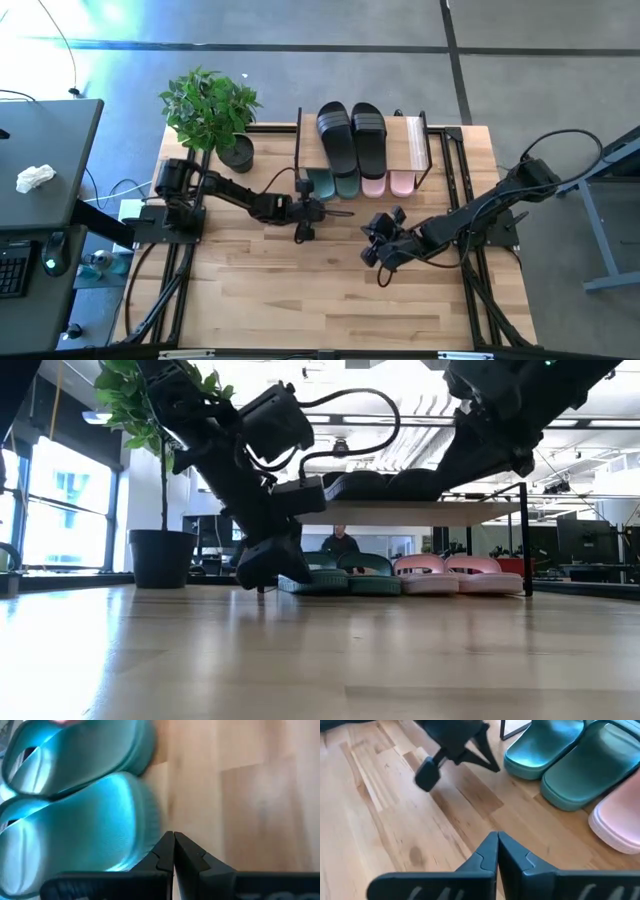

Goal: Pick and place slides into the shelf
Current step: Put the green slides under the shelf, then return to Home Position

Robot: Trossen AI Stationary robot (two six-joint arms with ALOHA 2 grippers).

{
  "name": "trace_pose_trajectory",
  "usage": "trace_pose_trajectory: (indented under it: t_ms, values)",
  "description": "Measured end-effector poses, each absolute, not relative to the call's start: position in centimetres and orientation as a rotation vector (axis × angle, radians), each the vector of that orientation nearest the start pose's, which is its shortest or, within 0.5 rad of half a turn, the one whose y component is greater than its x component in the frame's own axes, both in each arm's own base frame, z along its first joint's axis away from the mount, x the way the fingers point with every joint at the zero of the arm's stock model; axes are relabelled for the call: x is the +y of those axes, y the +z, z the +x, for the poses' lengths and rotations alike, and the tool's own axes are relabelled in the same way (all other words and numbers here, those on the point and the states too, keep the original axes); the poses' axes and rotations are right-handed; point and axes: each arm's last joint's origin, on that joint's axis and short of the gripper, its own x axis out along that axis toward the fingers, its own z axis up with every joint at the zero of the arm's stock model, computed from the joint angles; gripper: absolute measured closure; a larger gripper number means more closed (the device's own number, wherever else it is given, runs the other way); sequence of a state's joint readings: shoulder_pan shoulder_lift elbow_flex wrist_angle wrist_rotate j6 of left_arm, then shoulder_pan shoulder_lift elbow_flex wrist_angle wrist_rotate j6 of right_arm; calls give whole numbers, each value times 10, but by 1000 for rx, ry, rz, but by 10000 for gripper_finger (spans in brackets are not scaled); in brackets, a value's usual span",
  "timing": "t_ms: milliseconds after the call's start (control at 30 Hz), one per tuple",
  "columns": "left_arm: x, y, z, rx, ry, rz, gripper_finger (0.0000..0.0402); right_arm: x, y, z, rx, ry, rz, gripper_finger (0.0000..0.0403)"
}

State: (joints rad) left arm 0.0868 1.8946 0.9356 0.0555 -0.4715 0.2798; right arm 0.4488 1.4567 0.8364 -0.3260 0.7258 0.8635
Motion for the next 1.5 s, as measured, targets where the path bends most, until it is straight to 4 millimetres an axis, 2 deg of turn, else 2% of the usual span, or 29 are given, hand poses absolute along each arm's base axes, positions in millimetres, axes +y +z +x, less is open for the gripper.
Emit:
trace_pose_trajectory:
  t_ms: [100, 200, 367, 500, 633, 733, 800, 867, 933, 1033, 1167, 1267, 1367, 1500]
  values:
    - [33, 119, 350, 945, 341, 414, 402, 103, 200, 256, 624, -545, 292, 403]
    - [20, 134, 350, 888, 251, 378, 402, 102, 204, 250, 682, -495, 304, 403]
    - [0, 183, 344, 704, 14, 369, 402, 95, 224, 227, 811, -360, 351, 403]
    - [-6, 224, 331, 547, -152, 327, 402, 92, 239, 210, 916, -206, 452, 403]
    - [-11, 255, 317, 404, -339, 280, 402, 95, 244, 204, 1000, -62, 557, 403]
    - [-15, 269, 309, 334, -468, 256, 402, 100, 241, 207, 1030, 36, 609, 403]
    - [-17, 275, 305, 301, -516, 249, 402, 102, 234, 214, 942, 149, 653, 403]
    - [-17, 280, 303, 266, -524, 255, 402, 98, 229, 225, 743, 258, 717, 403]
    - [-17, 286, 303, 218, -516, 269, 402, 85, 227, 233, 532, 298, 753, 403]
    - [-14, 304, 300, 85, -487, 310, 402, 62, 234, 241, 320, 291, 748, 403]
    - [0, 334, 286, -87, -411, 358, 402, 36, 273, 250, 111, 310, 590, 403]
    - [17, 357, 264, -171, -321, 390, 402, 20, 318, 248, -5, 312, 444, 403]
    - [30, 379, 237, -235, -235, 421, 402, 7, 366, 231, -74, 252, 297, 403]
    - [40, 400, 197, -288, -141, 458, 402, -1, 416, 193, -100, 140, 145, 403]
